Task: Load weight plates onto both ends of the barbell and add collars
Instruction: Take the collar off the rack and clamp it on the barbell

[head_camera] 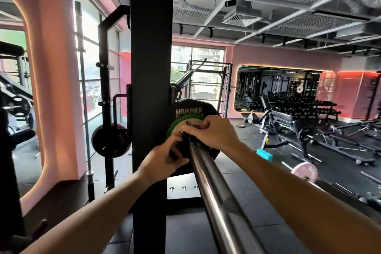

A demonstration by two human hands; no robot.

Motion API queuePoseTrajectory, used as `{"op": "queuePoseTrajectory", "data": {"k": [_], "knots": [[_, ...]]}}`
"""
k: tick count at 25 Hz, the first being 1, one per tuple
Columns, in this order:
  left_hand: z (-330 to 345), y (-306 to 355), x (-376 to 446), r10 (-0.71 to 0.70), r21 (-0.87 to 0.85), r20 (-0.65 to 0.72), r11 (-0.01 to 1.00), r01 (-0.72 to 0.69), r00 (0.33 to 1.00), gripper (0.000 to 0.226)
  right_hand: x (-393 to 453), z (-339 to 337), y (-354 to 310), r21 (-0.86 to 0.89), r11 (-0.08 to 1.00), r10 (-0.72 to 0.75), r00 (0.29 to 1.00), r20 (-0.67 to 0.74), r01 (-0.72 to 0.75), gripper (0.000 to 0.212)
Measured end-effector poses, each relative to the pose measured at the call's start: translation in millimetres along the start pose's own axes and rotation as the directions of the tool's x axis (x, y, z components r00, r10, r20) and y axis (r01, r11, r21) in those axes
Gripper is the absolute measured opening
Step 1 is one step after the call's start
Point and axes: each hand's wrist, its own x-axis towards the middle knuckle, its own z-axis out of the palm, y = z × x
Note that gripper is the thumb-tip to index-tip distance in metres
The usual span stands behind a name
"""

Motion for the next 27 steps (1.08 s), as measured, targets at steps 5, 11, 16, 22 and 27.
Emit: {"op": "queuePoseTrajectory", "data": {"k": [5, 11, 16, 22, 27], "knots": [[-1.2, 0.9, 3.1, -0.004, 0.002, -0.005, 1.0, 0.004, 1.0, 0.05, 6.7, 8.3, 2.9, 0.049, 0.998, 0.033, 0.999, -0.024, -0.032, 0.062], [3.5, -0.8, 5.1, -0.017, -0.031, -0.029, 0.999, 0.016, 0.999, 0.052, 7.9, 3.4, 22.3, 0.531, 0.75, 0.267, 0.915, 0.302, -0.394, 0.057], [7.0, -4.5, 6.4, -0.026, -0.051, -0.04, 0.998, 0.024, 0.999, 0.052, 7.4, -1.5, 25.1, 0.509, 0.589, 0.204, 0.726, 0.657, -0.627, 0.047], [9.8, -2.2, 4.3, -0.031, -0.067, -0.079, 0.997, 0.026, 0.996, 0.051, 8.1, -3.2, 42.6, 0.537, 0.51, 0.24, 0.711, 0.661, -0.672, 0.043], [7.7, -2.2, 3.5, -0.037, -0.048, -0.096, 0.998, 0.032, 0.995, 0.053, 11.1, 1.9, 52.5, 0.582, 0.438, 0.222, 0.709, 0.669, -0.686, 0.042]]}}
